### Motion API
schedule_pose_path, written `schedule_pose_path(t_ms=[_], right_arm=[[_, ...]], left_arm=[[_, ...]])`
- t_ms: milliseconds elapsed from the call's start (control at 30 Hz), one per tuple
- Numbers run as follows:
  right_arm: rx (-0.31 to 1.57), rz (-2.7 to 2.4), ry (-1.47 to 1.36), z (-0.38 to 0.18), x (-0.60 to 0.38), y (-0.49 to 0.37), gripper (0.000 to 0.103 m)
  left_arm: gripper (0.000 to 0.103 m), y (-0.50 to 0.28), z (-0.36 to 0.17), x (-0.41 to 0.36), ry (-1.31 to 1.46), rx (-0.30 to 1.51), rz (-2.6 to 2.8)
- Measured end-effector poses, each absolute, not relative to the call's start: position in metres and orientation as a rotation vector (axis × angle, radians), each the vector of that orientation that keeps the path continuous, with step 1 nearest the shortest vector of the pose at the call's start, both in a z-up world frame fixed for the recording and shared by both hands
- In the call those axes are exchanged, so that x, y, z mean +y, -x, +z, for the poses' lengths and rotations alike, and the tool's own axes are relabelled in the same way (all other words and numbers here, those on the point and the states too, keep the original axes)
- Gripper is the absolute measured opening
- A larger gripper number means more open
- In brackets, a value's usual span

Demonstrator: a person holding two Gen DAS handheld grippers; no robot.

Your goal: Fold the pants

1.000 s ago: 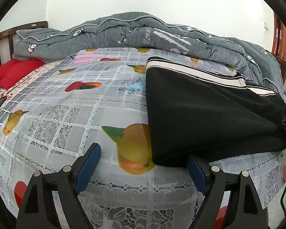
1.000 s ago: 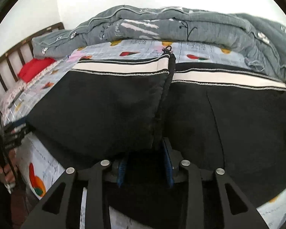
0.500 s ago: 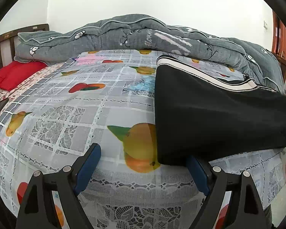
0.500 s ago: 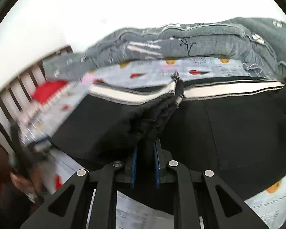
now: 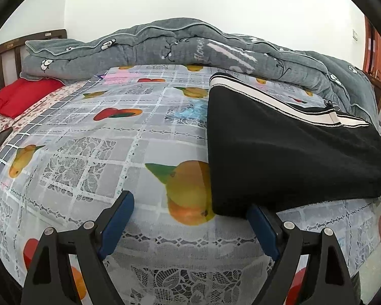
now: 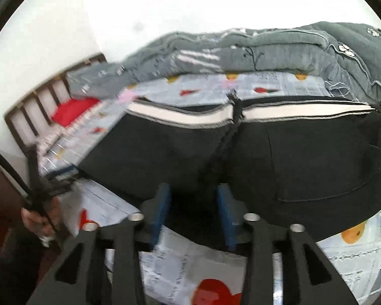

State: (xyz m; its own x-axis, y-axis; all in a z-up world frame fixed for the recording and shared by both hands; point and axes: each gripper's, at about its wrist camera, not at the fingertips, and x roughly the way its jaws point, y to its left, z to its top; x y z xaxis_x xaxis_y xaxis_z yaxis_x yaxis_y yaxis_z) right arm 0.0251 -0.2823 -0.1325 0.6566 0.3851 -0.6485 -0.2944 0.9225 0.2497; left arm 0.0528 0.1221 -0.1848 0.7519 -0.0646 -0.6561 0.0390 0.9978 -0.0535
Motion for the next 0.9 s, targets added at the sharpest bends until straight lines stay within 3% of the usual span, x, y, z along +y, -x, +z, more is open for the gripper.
schedule_pose_path(t_ms=[200, 233, 267, 333, 500, 700, 767, 900], right_arm=[[0.816, 0.332, -0.161, -0.148, -0.275, -0.052, 0.051], [0.834, 0.328, -0.170, -0.154, -0.273, -0.059, 0.041], [0.844, 0.336, -0.178, -0.158, -0.271, -0.065, 0.020], [0.787, 0.313, -0.104, -0.153, -0.263, -0.066, 0.015], [0.588, 0.349, -0.144, -0.112, -0.272, -0.051, 0.015], [0.819, 0.223, 0.037, -0.174, -0.254, -0.081, 0.018], [0.789, 0.224, 0.075, -0.173, -0.251, -0.071, 0.025], [0.748, 0.222, 0.085, -0.151, -0.259, -0.055, 0.028]], left_arm=[[0.088, -0.054, -0.184, 0.123, 0.047, 0.732, -0.051], [0.088, -0.053, -0.184, 0.123, 0.046, 0.735, -0.051], [0.088, -0.053, -0.183, 0.123, 0.045, 0.735, -0.051], [0.088, -0.052, -0.183, 0.123, 0.043, 0.736, -0.054], [0.088, -0.050, -0.183, 0.125, 0.047, 0.731, -0.063], [0.088, -0.046, -0.182, 0.125, 0.041, 0.729, -0.073], [0.087, -0.040, -0.180, 0.126, 0.027, 0.719, -0.089], [0.086, -0.022, -0.171, 0.128, 0.035, 0.666, -0.176]])
